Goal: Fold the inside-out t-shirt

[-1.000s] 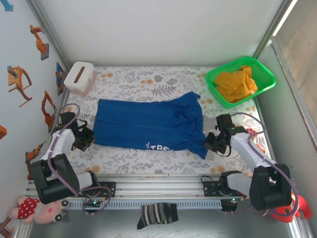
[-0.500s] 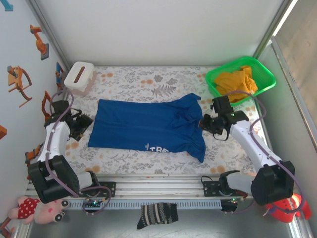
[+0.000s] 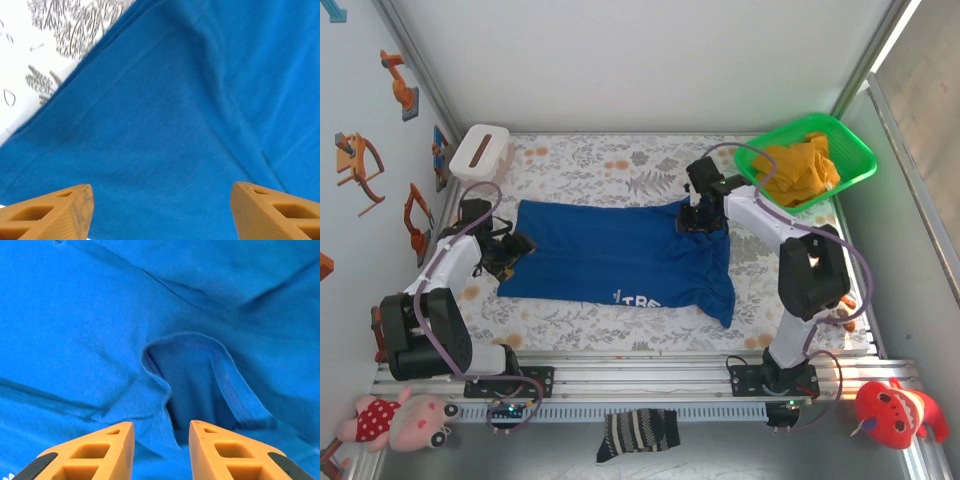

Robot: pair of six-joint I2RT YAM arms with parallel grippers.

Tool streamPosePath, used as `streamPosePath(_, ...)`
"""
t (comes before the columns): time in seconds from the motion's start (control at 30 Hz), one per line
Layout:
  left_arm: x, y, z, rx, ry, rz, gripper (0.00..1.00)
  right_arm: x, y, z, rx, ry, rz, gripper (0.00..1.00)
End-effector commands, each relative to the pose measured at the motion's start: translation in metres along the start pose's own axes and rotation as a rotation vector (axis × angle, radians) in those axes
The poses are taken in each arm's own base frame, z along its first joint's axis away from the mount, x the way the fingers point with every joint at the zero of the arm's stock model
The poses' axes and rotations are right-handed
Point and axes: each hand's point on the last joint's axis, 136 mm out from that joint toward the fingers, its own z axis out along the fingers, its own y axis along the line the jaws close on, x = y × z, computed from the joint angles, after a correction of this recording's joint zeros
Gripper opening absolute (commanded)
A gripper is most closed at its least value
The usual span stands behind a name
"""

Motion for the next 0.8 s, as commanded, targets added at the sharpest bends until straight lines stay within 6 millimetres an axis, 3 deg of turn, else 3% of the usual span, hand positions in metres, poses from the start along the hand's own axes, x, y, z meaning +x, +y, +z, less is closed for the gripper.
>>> streamPosePath(0.0, 0.01, 0.008, 0.008, -0.014, 0.014, -0.02, 0.72, -0.004, -0.01, 0.01, 0.082, 0.031, -0.048, 0.34)
streamPosePath(0.23, 0.019, 0.02, 0.02, -0.044, 0.031, -0.031, 0.72, 0.003, -0.01, 0.037, 0.075, 0.097, -0.052, 0.3)
streamPosePath(0.37, 0.021, 0.029, 0.027, -0.082, 0.037, -0.033, 0.72, 0.006, -0.004, 0.042, 0.031, 0.113, -0.047, 0.03)
streamPosePath(0.4, 0.022, 0.031, 0.029, -0.087, 0.04, -0.031, 0.72, 0.005, -0.003, 0.042, 0.027, 0.111, -0.046, 0.0)
streamPosePath(0.77, 0.03, 0.051, 0.049, -0.164, 0.083, -0.05, 0.72, -0.048, -0.007, 0.013, 0.0, -0.003, 0.027, 0.0)
